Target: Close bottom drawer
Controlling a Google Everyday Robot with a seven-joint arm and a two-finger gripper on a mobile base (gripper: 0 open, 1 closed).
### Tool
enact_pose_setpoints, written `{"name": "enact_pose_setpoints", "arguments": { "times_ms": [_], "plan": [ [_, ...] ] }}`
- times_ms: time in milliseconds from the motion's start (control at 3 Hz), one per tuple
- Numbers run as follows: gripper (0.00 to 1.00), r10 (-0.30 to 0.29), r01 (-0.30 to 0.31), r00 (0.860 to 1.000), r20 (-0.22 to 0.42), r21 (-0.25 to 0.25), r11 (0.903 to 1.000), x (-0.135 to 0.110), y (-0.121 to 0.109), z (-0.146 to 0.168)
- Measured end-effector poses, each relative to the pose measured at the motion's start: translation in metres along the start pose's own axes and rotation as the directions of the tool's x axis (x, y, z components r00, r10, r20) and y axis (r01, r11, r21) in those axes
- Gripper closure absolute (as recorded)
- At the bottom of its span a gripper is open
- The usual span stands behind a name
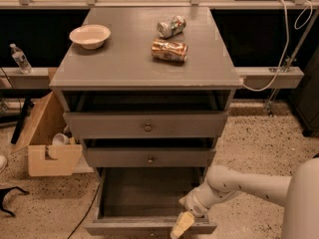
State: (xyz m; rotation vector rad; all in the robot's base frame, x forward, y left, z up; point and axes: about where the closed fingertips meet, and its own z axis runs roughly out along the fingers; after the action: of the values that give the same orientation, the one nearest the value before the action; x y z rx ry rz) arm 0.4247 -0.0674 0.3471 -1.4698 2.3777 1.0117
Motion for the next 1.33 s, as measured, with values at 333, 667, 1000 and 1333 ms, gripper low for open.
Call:
{"name": "enact_pose_setpoints", "arguments": {
  "times_ms": [333,667,1000,1333],
  "plan": [
    [0.12,-0.020,0.020,1.000,0.017,-0.011,0.9997,0.022,-0.012,0.027],
    [0.34,0.007,-0.007,1.000,0.022,-0.013,0.9999,0.046,-0.024,0.048],
    [0.59,0.035,-0.035,0.999,0.039,-0.001,0.9994,0.069,-0.032,0.055],
    [0.82,0.066,-0.066,0.998,0.023,0.030,0.9973,0.088,-0.038,0.063]
  ]
}}
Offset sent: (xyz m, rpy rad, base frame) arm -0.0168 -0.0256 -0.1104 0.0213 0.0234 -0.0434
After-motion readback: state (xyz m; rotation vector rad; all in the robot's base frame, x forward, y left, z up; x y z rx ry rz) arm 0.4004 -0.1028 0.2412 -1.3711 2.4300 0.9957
